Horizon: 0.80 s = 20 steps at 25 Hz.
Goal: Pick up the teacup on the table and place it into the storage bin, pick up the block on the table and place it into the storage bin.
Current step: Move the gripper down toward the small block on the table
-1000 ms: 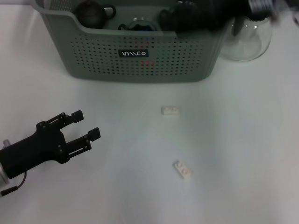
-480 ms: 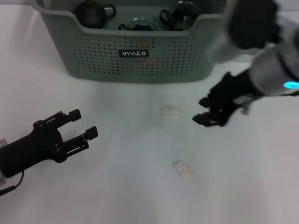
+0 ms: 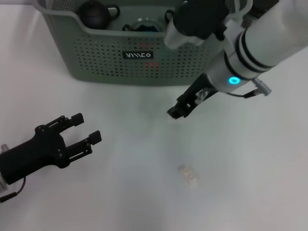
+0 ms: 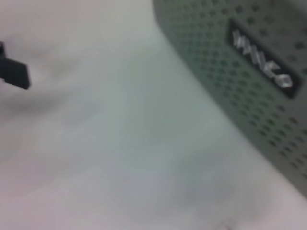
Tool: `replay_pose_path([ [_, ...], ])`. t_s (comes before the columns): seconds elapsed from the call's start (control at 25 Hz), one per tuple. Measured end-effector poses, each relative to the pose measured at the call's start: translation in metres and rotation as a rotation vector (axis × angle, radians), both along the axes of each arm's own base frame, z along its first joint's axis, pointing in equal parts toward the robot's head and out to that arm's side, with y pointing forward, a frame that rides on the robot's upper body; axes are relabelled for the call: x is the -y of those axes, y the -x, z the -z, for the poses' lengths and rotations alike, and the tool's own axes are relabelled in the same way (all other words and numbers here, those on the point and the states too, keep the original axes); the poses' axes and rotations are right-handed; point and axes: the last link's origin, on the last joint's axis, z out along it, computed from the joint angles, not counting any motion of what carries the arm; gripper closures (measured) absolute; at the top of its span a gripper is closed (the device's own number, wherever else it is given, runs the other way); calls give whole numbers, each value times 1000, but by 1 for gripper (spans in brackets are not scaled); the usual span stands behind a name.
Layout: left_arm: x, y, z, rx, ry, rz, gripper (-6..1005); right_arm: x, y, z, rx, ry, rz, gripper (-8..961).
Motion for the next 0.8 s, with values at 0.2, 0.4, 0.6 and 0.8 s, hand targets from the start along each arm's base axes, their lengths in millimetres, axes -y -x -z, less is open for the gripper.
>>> replay_pose_path([
  [0.2, -1, 0, 0, -2, 0, 0, 238, 2, -8, 15, -32, 40, -68, 549],
  [0.4, 0, 0, 0, -2, 0, -2, 238, 3, -20, 22, -40, -2, -120, 555],
  [0.6, 0, 0, 0, -2, 1, -3, 238, 3, -28, 20, -37, -11, -121, 561],
  [0.8, 0, 0, 1, -1, 2, -2, 238, 3, -35, 20, -28, -11, -97, 568],
])
